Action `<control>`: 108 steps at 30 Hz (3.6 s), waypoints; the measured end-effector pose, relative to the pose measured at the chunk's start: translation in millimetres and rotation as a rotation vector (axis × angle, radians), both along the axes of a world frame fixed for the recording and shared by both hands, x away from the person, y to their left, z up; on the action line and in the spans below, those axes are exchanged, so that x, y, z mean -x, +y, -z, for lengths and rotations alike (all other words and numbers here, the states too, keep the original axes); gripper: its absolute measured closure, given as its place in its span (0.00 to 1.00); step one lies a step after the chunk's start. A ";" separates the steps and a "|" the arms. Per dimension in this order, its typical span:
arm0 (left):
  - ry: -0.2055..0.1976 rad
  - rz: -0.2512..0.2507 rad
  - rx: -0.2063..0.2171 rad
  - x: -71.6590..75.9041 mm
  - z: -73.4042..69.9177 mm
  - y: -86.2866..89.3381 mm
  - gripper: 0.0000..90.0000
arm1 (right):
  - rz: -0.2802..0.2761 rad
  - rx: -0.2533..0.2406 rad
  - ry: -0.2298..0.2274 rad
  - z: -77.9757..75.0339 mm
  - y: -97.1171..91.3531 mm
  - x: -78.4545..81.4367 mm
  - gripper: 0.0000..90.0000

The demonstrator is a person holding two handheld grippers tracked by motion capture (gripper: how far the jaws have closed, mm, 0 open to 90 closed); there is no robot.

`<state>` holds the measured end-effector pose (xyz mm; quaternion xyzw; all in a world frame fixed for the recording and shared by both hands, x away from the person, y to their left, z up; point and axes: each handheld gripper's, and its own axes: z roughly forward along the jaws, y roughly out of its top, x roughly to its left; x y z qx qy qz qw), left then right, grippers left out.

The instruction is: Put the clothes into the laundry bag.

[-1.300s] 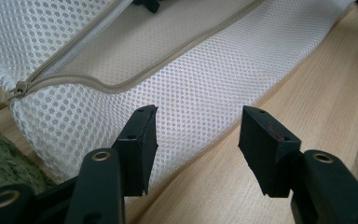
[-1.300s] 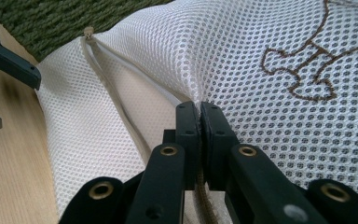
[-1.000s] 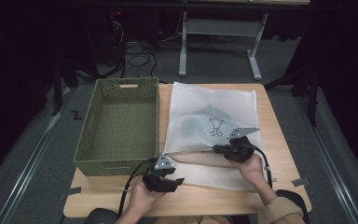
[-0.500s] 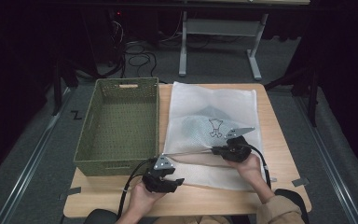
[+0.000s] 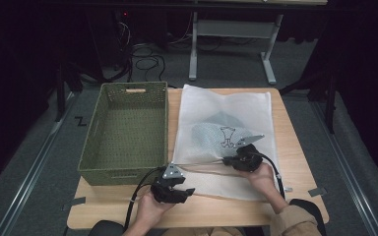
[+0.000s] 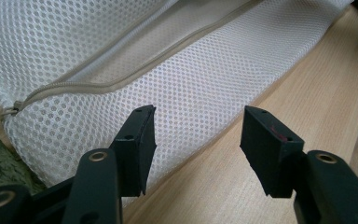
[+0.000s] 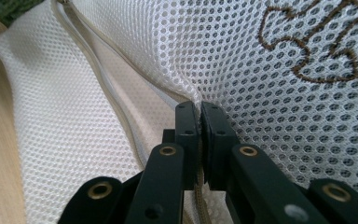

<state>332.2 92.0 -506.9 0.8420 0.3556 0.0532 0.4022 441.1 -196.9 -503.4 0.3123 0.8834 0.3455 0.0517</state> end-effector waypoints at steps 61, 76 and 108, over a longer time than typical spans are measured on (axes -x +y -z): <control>0.003 -0.008 -0.006 -1.4 1.4 1.1 0.50 | -0.004 0.043 -0.054 -4.9 -2.1 2.0 0.71; 0.005 0.001 -0.008 -1.1 1.5 -0.8 0.49 | 0.027 -0.052 -0.099 -27.1 -13.9 9.5 0.63; 0.008 0.021 -0.005 -2.9 1.2 -4.3 0.49 | 0.093 -0.178 -0.222 -79.5 -68.3 42.8 0.57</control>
